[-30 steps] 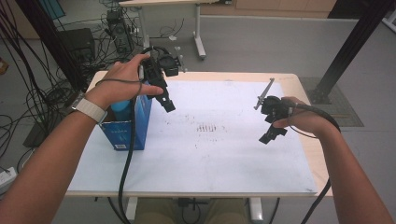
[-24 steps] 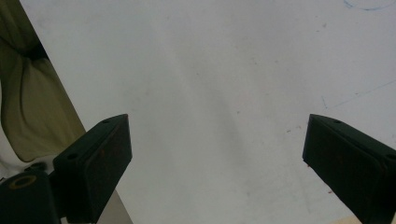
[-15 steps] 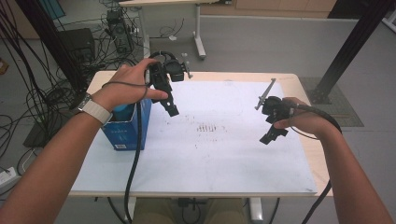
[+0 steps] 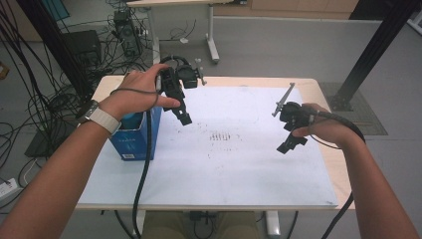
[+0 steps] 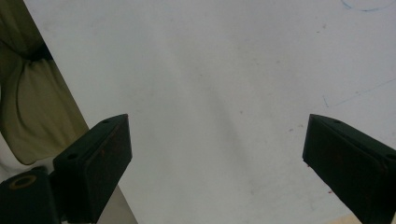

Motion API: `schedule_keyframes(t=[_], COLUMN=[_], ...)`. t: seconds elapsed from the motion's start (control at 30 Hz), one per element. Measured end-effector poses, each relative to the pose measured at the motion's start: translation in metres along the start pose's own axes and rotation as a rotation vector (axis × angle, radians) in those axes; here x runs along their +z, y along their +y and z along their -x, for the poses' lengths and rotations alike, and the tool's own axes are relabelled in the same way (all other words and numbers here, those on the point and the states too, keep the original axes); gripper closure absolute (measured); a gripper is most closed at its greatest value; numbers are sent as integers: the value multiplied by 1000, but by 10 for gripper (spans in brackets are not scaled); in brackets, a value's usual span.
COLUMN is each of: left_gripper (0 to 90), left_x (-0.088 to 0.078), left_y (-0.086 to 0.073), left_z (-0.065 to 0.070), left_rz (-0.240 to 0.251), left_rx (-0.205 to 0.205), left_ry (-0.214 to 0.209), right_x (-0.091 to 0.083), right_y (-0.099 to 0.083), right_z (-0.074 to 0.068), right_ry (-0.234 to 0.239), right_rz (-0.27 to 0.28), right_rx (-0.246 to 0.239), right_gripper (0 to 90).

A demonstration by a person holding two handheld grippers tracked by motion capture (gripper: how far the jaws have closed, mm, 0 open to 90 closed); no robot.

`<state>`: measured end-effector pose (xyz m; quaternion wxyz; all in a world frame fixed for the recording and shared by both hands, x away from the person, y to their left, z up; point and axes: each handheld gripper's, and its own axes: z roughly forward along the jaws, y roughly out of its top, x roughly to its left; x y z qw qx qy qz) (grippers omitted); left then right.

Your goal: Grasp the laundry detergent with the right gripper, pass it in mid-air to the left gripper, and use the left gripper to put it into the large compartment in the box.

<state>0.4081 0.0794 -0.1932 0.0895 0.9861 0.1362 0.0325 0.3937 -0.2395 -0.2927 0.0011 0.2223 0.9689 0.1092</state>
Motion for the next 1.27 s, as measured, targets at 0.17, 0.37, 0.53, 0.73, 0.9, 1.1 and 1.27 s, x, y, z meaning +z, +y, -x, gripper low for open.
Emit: schedule_keyframes(t=[0.17,0.37,0.53,0.73,0.9,1.1,1.27], left_gripper=[84,88,88,90,91,92,92], left_x=[1,2,2,3,5,5,4], left_y=[0,0,-2,-4,-6,-6,-6], left_z=[1,0,-1,-2,-3,-4,-3], left_rz=[-5,-2,2,6,10,9,12], left_rx=[-5,-8,-15,-22,-24,-25,-25], left_ry=[-5,-3,-4,-4,-7,-7,-5], right_x=[0,1,2,2,3,4,4], right_y=[1,2,4,6,6,6,6], right_z=[-1,0,0,-1,-2,-2,-3], right_ry=[3,1,2,0,3,1,-1], right_rz=[2,2,0,1,-1,-2,1], right_rx=[-5,-10,-13,-15,-12,-12,-13], right_gripper=[81,81,81,81,81,80,81])
